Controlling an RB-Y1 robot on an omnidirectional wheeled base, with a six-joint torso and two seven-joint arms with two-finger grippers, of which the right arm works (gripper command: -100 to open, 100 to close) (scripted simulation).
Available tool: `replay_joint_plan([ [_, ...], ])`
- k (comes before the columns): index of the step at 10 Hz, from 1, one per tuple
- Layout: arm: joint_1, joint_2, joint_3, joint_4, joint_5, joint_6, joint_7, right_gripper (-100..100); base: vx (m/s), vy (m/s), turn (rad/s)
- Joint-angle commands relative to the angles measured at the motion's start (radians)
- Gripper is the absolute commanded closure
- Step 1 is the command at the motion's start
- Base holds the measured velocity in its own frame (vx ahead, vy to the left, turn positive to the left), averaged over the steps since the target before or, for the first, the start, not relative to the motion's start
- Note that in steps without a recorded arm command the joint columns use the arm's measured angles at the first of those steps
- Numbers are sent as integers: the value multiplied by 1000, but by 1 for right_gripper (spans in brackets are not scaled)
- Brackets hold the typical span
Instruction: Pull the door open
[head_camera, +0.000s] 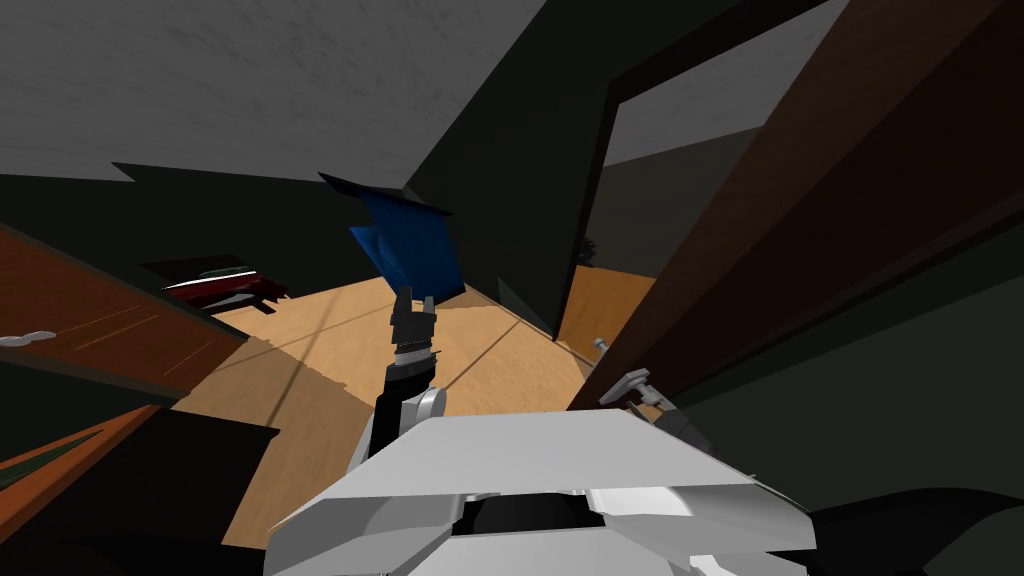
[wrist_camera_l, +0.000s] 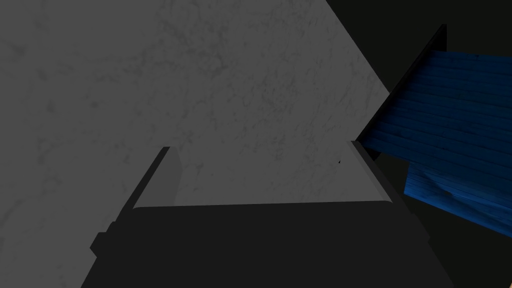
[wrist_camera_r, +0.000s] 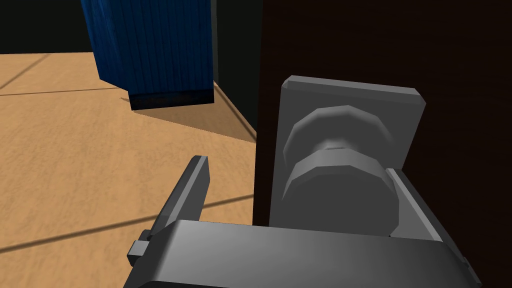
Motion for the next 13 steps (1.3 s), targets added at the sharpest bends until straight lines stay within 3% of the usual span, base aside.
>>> replay_joint_plan([
  [1,0,25,31,26,22,-20,-21,100,6,3,12],
  [2,0,25,31,26,22,-20,-21,100,-9,4,4],
  [8,22,20,57,88,33,-96,-47,100,-2,-14,10],
  [11,47,12,79,143,42,-162,-69,100,-29,-59,3],
  [13,60,6,88,167,45,-189,-77,100,-59,-94,-19],
])
